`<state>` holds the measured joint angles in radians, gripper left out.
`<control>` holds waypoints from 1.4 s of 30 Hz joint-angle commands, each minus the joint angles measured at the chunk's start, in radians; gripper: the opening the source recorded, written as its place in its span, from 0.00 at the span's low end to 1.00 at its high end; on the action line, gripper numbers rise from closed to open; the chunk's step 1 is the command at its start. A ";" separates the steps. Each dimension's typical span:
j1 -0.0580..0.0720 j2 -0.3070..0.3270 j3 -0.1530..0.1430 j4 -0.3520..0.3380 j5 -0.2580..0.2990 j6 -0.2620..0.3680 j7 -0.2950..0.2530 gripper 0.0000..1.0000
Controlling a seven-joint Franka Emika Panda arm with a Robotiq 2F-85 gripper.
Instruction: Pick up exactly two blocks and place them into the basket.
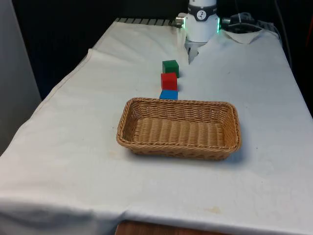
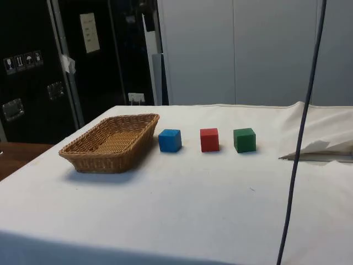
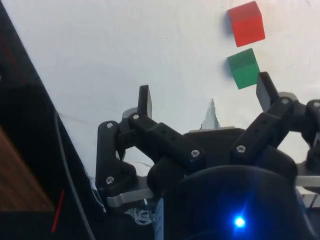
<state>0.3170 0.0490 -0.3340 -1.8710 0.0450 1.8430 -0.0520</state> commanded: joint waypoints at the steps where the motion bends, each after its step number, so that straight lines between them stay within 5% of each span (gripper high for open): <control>1: 0.000 -0.004 -0.001 -0.005 0.000 0.000 -0.002 1.00; 18: -0.003 -0.127 -0.016 -0.189 -0.059 0.092 -0.006 1.00; 42: -0.021 -0.286 -0.054 -0.507 -0.177 0.320 0.005 1.00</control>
<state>0.3010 -0.2260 -0.3870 -2.3570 -0.1180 2.1410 -0.0510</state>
